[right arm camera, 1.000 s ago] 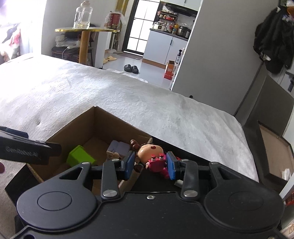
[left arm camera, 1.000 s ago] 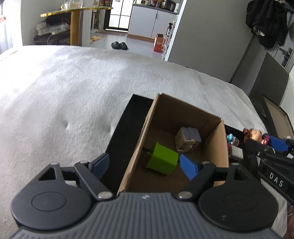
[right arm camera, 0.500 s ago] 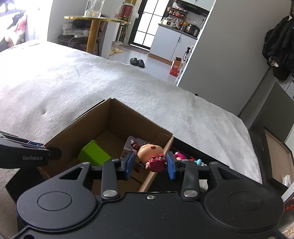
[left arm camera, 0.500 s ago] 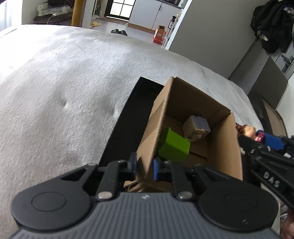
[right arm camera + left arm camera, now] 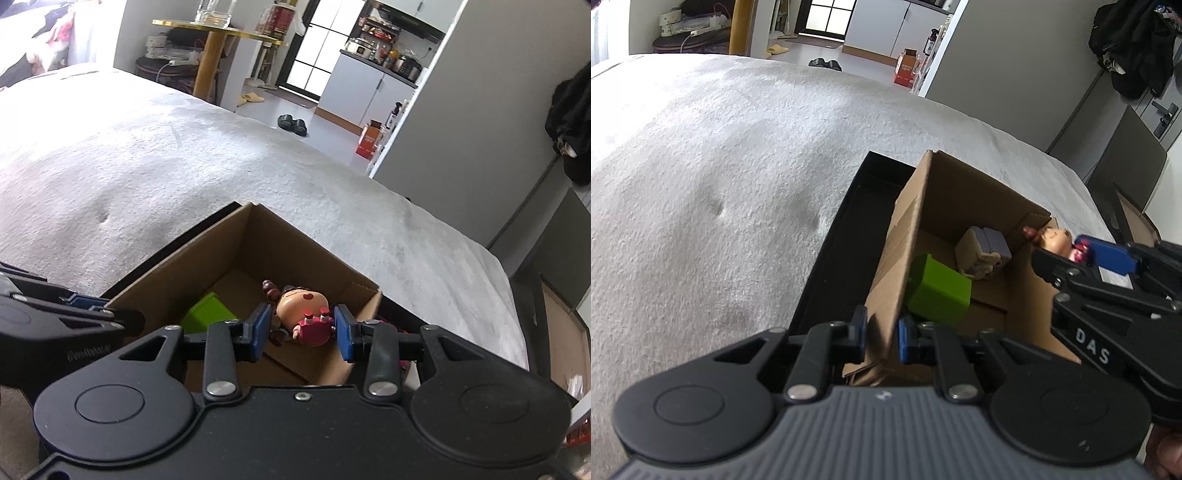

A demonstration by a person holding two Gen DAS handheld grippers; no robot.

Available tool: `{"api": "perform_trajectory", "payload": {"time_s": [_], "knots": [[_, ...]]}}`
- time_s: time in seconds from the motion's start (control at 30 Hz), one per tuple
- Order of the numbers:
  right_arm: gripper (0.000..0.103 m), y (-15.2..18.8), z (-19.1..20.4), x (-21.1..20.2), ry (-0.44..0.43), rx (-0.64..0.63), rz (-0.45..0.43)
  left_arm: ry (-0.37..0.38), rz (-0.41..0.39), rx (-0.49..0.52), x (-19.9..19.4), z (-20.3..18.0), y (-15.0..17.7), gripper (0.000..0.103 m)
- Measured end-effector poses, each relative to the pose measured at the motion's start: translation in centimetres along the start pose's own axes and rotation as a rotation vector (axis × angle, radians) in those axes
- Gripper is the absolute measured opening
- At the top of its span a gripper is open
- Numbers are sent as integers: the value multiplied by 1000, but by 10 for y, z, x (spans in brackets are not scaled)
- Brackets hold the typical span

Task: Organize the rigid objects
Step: 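Carry the small doll into the cardboard box and open the right gripper, then withdraw the right tool and move it to the white block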

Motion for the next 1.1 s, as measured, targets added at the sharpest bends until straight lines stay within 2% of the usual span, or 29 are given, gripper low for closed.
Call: {"api": "perform_trajectory", "payload": {"time_s": [0.17,0.33,0.43,0.63,0.93,1.1], "knots": [[37,-10,7,3,-9,-46,-19,-4,0,-4,0,0,0,15],[38,-25,11,3,-15,-96,-80,-20,-2,-3,-1,-1,-1,15],[43,-33,12,0,25,-127,-124,-27,-3,0,-1,-2,0,15],[50,-29,3,-2,-1,-111,-116,-52,-6,6,0,-2,0,14],[51,-11,-16,-6,-27,-65,-94,-69,2,22,-1,-6,-3,14],[55,-4,-28,-7,-47,-33,-88,-142,33,44,-3,-15,-8,18]]}}
Point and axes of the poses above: each gripper's, at about its wrist camera, not at the fingertips, and x roughly the way its jaws point, z to its left, y to its underside, the point moved 1 cm from there along x, roughly the way its jaws point, and after that the axes turned 1 degree about y, right-handed, at the moved point
